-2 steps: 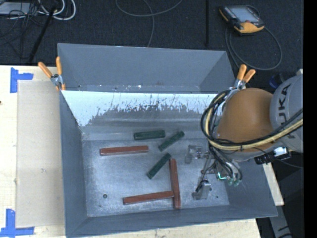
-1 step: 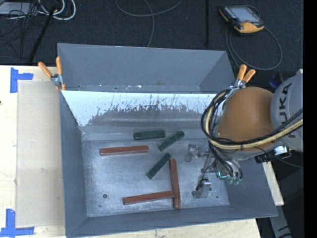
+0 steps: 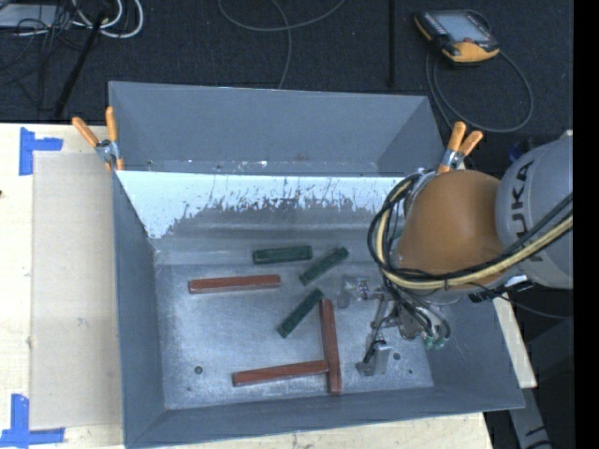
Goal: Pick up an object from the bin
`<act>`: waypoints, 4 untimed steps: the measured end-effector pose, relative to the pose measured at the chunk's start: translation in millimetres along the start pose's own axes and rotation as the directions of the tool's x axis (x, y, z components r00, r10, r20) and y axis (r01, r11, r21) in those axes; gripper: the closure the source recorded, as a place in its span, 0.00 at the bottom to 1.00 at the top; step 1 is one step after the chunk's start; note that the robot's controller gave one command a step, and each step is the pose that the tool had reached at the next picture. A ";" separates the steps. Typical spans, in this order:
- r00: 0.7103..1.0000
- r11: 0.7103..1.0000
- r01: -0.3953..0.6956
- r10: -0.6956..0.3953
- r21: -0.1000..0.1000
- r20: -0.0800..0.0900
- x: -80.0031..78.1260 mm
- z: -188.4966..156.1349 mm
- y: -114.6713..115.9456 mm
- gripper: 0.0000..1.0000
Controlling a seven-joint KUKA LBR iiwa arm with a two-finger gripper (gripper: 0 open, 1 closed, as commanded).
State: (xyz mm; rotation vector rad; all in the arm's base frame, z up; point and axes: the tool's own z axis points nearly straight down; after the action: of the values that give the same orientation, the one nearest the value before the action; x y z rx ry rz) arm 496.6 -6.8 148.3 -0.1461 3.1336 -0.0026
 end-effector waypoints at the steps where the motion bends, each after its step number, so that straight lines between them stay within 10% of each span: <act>1: 0.955 0.955 0.296 -0.296 -0.003 0.000 14.4 64.5 21.0 0.00; 2: 0.945 0.945 0.326 -0.326 -0.003 -0.004 1.7 80.8 44.4 0.00; 3: 0.975 0.975 0.223 -0.223 -0.003 -0.004 -14.0 76.7 69.7 1.00; 4: 0.975 0.975 0.223 -0.223 -0.003 -0.004 -14.0 76.7 69.7 1.00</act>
Offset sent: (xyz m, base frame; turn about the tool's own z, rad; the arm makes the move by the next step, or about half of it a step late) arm 0.0009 0.0541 -0.0736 -0.3520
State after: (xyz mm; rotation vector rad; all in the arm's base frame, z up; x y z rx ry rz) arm 504.4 63.8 71.5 -0.4981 3.1023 0.0003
